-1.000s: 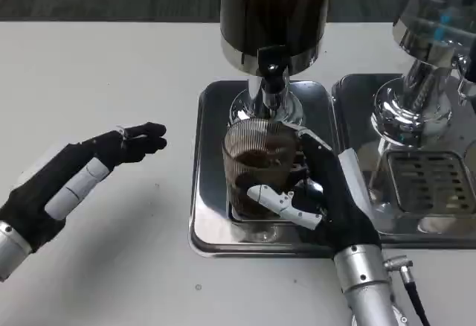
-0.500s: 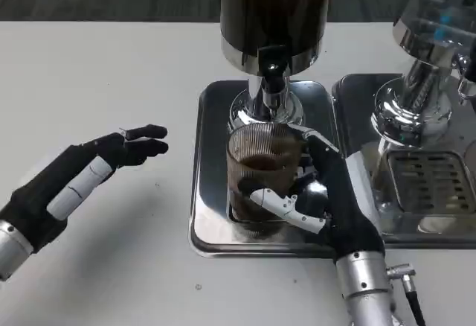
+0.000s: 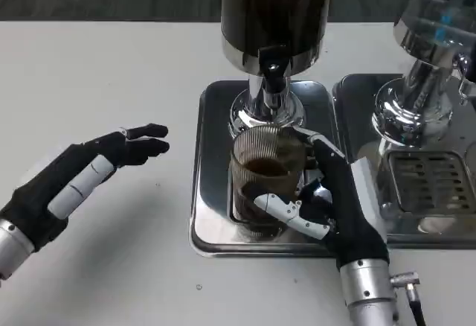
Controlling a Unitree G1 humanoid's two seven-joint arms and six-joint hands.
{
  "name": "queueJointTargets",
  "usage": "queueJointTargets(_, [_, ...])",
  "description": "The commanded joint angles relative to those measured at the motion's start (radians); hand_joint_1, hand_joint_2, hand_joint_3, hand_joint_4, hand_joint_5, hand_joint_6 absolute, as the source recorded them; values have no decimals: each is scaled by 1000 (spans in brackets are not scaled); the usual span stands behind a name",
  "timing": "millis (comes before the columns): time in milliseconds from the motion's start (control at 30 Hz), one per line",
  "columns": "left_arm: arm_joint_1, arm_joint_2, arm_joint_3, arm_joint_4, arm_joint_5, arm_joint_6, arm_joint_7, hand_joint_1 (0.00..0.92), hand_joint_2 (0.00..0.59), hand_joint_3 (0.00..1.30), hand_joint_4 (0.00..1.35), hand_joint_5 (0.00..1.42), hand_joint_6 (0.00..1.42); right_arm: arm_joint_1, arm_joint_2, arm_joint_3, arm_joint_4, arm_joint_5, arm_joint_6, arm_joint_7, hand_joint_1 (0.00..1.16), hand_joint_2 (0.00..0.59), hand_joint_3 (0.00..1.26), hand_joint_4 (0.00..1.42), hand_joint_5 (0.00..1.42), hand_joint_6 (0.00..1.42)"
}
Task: Grasp the cup under the faucet to collect the drink, then remove the cup.
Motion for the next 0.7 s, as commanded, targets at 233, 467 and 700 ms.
queueJointTargets(233, [-17,-1,-10,11,18,9,-5,0,142,261,275,203,188,17,-2,-6,-24,-13,-48,-55,680,216,561,644,755,1056])
queueJointTargets(467, [-27,-4,-13,17,19,9,-7,0,145,254,275,205,190,21,-1,-8,-39,-23,-60,-74,680,215,571,654,772,1077])
queueJointTargets(700, [-37,-6,-18,26,20,8,-8,0,146,252,275,205,191,28,1,-9,-59,-34,-68,-86,680,214,584,670,784,1113])
